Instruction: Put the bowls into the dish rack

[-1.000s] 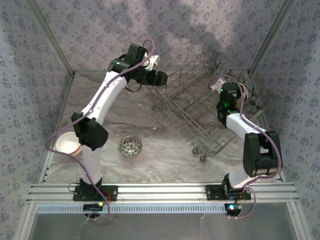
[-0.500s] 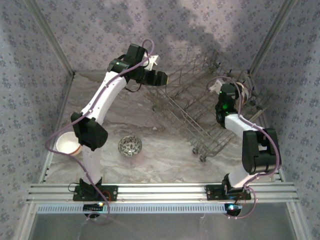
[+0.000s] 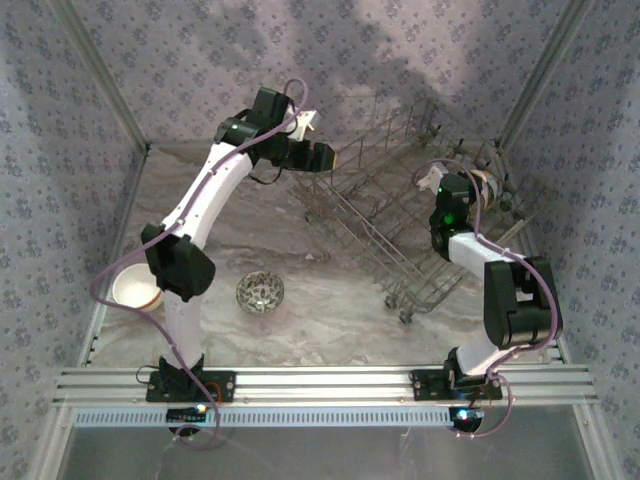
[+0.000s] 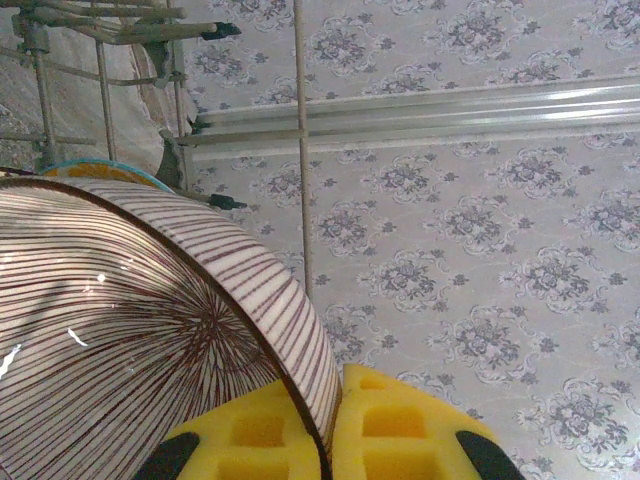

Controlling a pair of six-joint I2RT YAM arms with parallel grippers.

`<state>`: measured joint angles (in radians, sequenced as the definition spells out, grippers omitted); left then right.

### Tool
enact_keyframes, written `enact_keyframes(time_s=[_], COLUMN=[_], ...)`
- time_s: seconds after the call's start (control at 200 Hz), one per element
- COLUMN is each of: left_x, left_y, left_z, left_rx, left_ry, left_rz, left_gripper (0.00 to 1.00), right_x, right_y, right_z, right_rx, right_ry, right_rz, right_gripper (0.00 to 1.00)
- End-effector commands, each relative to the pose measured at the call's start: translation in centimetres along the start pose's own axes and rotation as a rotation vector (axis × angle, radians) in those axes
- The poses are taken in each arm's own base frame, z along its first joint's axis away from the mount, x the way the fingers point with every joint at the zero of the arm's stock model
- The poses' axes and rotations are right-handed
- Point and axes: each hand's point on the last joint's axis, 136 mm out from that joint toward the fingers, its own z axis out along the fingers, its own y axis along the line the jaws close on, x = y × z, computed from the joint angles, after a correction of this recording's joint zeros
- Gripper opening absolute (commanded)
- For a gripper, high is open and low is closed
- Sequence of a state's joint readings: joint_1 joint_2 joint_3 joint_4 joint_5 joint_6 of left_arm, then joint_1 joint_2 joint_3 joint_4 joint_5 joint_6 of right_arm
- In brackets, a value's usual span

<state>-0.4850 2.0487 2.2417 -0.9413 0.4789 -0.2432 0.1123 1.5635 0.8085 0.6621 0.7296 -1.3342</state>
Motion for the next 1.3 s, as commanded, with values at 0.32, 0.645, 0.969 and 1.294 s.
enact_keyframes(time_s=[0.32, 0.645, 0.969, 1.294], left_x=[4.8, 4.9, 5.0, 5.0], left_y=[1.9, 2.0, 2.0, 2.0], left_z=[1.5, 1.6, 1.6, 1.6], left_rx=[-0.047, -0.043, -0.04, -0.04], left_ry=[0.171, 0.167, 0.165, 0.162], left_rz=[-0.096, -0.097, -0.097, -0.1], left_gripper=[0.71, 0.7, 0.7, 0.7], right_x=[-0.1, -0.3, -0.8, -1.1], right_y=[1.6, 1.7, 1.9, 2.7], right_z=[-1.1, -1.5, -1.3, -1.2], right_rx=[-0.028, -0.028, -0.034, -0.051], right_ry=[0.03, 0.027, 0.024, 0.033], right_rz=[0.007, 0.005, 0.006, 0.017], right_gripper=[0.0, 0.14, 0.29, 0.35])
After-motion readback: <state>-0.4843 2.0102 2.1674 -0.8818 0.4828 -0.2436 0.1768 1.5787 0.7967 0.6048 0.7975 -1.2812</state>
